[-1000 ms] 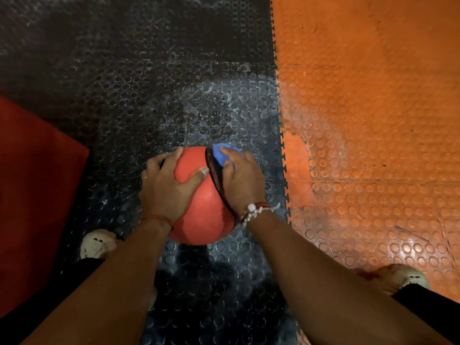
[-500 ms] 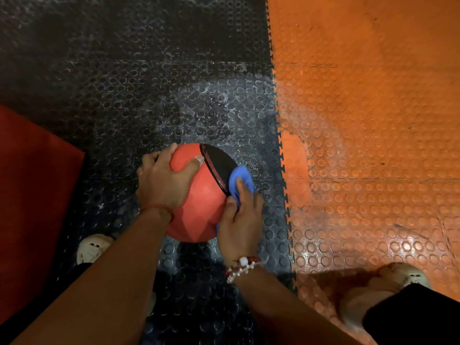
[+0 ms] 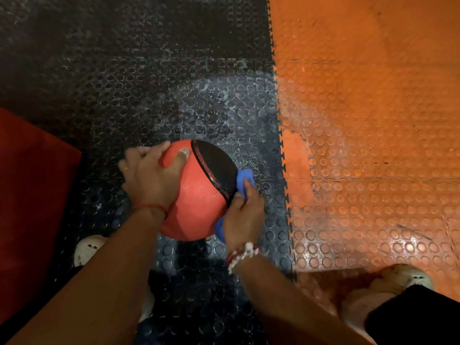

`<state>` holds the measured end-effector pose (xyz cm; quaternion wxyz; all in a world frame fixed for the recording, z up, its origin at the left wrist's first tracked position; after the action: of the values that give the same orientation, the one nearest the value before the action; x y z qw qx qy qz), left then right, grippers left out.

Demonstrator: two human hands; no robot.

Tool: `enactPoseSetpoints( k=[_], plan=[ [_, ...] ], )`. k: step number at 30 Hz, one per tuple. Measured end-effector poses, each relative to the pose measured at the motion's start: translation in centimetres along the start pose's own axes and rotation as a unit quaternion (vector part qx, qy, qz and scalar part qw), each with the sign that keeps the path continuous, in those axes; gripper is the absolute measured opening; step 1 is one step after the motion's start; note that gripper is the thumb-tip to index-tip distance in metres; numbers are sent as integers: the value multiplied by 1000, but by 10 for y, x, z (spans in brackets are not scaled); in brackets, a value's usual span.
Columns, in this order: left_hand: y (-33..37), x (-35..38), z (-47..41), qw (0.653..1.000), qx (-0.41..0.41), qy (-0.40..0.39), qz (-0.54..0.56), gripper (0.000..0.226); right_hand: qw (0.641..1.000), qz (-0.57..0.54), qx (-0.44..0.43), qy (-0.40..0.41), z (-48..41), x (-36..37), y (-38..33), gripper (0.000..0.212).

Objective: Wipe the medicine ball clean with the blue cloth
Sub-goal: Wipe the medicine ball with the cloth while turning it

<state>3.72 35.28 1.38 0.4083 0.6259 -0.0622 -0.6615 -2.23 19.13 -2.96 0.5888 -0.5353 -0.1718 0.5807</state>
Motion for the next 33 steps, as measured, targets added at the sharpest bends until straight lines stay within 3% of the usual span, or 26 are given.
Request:
enactPoseSetpoints(
  k=[3, 6, 9, 14, 17, 20, 22, 24, 28, 29, 33],
  plan=[
    [4, -1, 1, 1000, -9, -5, -24, 48, 989, 44, -141, -16, 22, -1, -21, 42],
    [4, 3, 7, 998, -26, -35, -36, 71, 972, 97, -213, -39, 10, 1, -26, 46],
    [1, -1, 11, 998, -43, -29, -39, 91, 978, 105, -168, -66, -16, 8, -17, 40],
    [-6, -8, 5, 997, -77, -21, -9, 89, 996, 57, 1, -74, -30, 14, 1, 36],
    [-4, -6, 3, 997, -80, -16, -14, 87, 996, 36, -73, -47, 0, 14, -8, 38],
    [-2, -6, 2, 996, -83, -13, -16, 88, 975, 60, -209, -43, 22, 14, -28, 45],
    [-3, -6, 2, 996, -83, -13, -14, 88, 960, 104, -254, -49, 12, 15, -38, 43],
    [-3, -6, 1, 996, -85, -13, -8, 88, 960, 135, -239, -56, -12, 17, -38, 39],
    [-5, -5, 1, 996, -88, -11, -7, 88, 989, 98, -29, -103, -60, 16, -16, 33],
    [-5, -4, 1, 996, -87, -10, -5, 88, 991, 92, -10, -100, -59, 15, -12, 32],
    [-4, -4, 0, 995, -95, -7, -4, 89, 990, 68, -119, -31, -14, 16, -22, 33]
  ],
)
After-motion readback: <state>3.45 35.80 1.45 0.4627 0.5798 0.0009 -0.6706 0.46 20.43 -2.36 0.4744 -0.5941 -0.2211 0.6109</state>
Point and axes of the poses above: each hand's wrist, its own z-axis away from the middle knuckle, its own x-axis out of the palm, y = z × x, the point moved 2 cm from there along -z, towards the middle knuckle, and after that the axes turned 6 degrees about -y, right-handed, at the moved point
